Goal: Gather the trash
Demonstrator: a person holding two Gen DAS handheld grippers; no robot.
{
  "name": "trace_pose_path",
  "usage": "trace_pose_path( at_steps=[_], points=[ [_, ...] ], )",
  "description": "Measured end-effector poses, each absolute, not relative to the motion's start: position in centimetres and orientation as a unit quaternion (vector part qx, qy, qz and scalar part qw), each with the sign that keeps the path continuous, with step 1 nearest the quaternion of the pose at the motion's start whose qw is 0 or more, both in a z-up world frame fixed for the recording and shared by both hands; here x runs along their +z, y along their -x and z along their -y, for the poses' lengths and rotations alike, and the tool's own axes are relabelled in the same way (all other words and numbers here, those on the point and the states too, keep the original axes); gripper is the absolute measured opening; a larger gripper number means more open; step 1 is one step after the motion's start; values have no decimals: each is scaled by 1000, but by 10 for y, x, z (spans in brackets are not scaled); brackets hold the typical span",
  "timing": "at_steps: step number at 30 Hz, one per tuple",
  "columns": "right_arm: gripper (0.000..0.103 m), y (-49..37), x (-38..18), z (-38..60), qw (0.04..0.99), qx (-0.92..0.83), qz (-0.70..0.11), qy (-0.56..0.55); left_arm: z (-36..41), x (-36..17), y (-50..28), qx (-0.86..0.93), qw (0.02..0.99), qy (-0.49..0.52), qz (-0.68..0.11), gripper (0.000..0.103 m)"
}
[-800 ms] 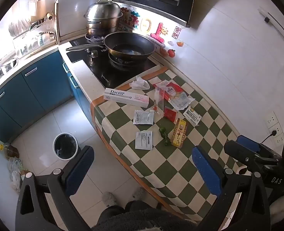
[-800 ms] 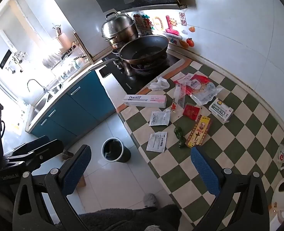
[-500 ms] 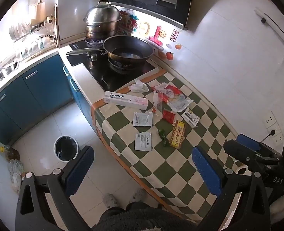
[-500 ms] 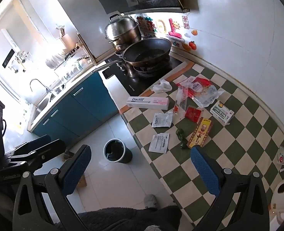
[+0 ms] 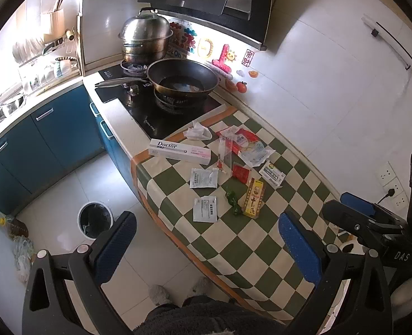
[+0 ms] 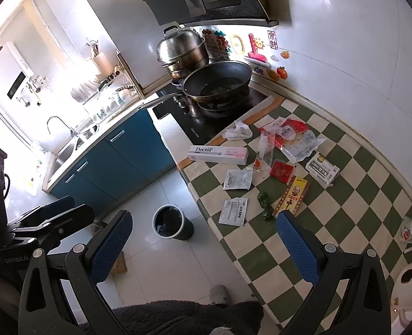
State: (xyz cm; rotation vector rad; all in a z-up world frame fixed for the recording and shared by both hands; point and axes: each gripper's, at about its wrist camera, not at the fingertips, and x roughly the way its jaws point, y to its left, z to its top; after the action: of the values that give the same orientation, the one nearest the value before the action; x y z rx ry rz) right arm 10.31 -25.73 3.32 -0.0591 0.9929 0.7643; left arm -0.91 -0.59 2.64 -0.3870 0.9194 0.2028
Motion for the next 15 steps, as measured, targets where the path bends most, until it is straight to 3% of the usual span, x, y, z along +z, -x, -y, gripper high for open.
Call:
trace_pose_path(
  at_steps=[15],
  points=[
    [103,-96,32,252,810,358,-463,29,5,29,5,94,872,191,-442,103]
  ],
)
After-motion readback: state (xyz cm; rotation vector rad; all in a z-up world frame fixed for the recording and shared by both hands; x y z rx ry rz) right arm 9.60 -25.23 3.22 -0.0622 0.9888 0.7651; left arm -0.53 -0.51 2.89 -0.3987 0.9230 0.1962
